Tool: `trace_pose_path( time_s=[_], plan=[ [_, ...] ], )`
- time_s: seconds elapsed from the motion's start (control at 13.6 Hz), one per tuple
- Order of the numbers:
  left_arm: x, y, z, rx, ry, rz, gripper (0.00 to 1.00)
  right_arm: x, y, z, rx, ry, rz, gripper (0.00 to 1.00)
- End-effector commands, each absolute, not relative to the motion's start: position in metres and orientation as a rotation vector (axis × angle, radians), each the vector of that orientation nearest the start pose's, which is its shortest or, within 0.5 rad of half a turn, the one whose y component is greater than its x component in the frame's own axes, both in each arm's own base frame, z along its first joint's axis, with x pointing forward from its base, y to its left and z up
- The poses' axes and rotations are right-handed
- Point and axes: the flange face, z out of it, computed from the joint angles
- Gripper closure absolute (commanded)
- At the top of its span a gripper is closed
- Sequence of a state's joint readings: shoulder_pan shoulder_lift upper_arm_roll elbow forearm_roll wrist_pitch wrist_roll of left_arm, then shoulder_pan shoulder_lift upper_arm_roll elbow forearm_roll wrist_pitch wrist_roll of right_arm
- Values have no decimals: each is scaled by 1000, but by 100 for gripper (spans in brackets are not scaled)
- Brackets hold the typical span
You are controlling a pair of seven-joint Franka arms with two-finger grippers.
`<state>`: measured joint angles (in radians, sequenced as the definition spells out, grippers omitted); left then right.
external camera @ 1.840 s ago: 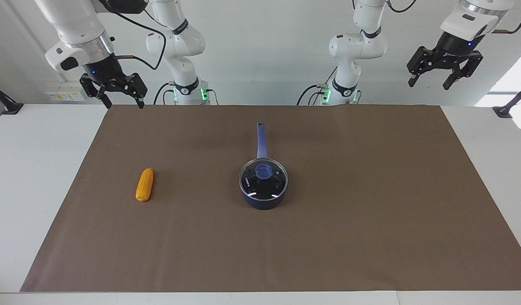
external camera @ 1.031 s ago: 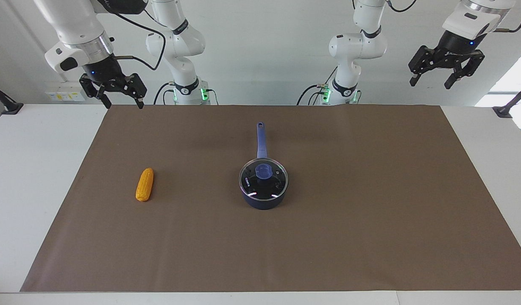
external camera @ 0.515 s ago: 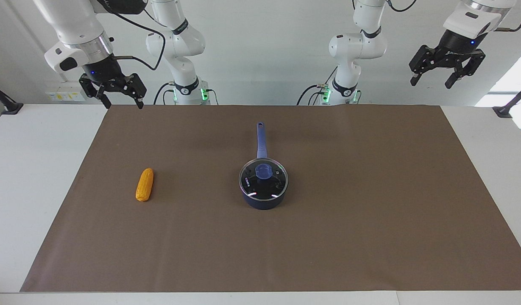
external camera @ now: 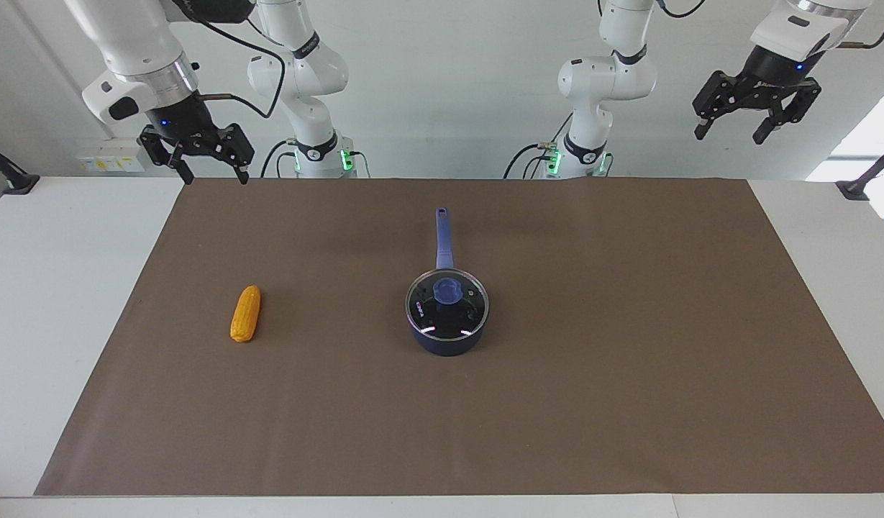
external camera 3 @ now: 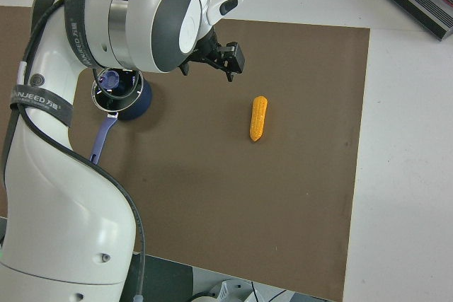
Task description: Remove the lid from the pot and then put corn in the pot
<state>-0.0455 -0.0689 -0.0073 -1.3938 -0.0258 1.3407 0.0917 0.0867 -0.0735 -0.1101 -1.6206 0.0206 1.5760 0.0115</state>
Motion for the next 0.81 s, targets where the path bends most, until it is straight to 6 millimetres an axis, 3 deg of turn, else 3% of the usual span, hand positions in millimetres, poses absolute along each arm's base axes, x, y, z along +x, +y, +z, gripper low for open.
trace_pose_path(
  time_s=[0.0,0.22,0.44,0.66,0.74],
  plan=[
    [496,-35,725,-3154,249,-32,0,535,-7,633,-3107,56,-125,0],
    [496,-37,725,-3153,259,-46,0,554,-7,599,-3100,193,-169,0],
    [500,-40,725,-3152,265,-70,0,591,-8,546,-3107,226,-181,0],
    [507,-57,719,-3149,311,-85,0,623,-11,486,-3119,237,-186,0],
    [509,-76,713,-3147,344,-100,0,631,-12,467,-3123,237,-194,0]
  ],
)
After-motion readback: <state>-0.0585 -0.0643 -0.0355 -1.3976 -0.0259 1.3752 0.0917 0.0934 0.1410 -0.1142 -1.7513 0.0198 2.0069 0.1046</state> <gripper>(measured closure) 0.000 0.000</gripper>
